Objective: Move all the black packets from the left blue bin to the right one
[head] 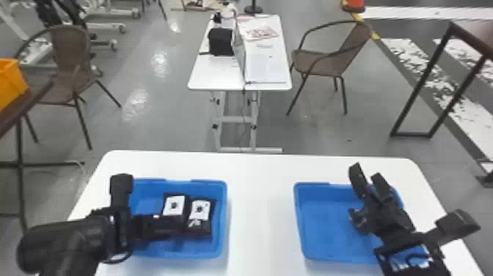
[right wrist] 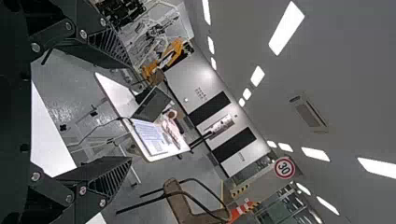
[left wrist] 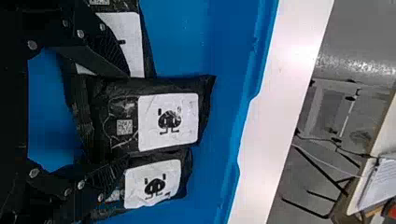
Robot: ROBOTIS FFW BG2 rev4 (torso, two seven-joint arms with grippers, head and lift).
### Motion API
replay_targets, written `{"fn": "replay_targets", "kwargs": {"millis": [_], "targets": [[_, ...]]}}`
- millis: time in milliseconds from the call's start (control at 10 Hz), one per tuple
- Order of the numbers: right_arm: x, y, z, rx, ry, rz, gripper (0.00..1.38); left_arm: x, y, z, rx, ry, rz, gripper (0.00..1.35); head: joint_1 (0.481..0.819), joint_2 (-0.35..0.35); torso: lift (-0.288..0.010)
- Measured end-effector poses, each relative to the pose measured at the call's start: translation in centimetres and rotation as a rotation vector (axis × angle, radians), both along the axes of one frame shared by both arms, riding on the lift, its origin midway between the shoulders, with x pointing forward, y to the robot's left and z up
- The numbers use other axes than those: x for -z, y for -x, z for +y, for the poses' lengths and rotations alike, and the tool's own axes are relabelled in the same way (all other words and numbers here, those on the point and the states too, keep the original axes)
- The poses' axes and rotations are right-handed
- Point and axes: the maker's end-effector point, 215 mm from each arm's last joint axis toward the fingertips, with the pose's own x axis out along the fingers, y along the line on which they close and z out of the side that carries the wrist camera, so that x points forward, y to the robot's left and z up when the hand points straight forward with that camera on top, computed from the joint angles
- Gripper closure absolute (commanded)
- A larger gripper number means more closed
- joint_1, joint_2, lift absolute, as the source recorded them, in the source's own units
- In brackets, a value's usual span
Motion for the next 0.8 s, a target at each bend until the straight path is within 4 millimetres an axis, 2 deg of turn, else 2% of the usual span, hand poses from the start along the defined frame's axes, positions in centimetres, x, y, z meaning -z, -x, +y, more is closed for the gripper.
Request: {"fn": "replay_targets", "kwargs": {"millis": [100, 300, 500, 700, 800], "targets": [[0.1, 0.1, 0.0, -0.002, -0.006, 0.0, 0.35, 0.4, -0.2, 0.1, 0.004, -0.01, 0.021, 0.77, 0.695, 0.0, 0.0], [0.4, 0.2, 0.2, -0.005, -0.017, 0.005, 0.35, 0.4, -1.0, 0.6, 0.014, -0.038, 0.025, 1.04, 0.695, 0.006, 0.0], [0.7, 0.2, 0.4, -0.01, -0.03, 0.005, 0.35, 0.3, -1.6, 1.7, 0.031, -0.096, 0.022, 1.01, 0.695, 0.017, 0.0], [0.7, 0.2, 0.6, -0.015, -0.034, 0.004, 0.35, 0.1, -2.0, 1.3, 0.016, -0.055, -0.012, 0.25, 0.695, 0.02, 0.0], [0.8, 0.3, 0.8, -0.018, -0.036, 0.007, 0.35, 0.1, -2.1, 0.4, 0.011, -0.013, -0.026, 0.09, 0.695, 0.013, 0.0]]}}
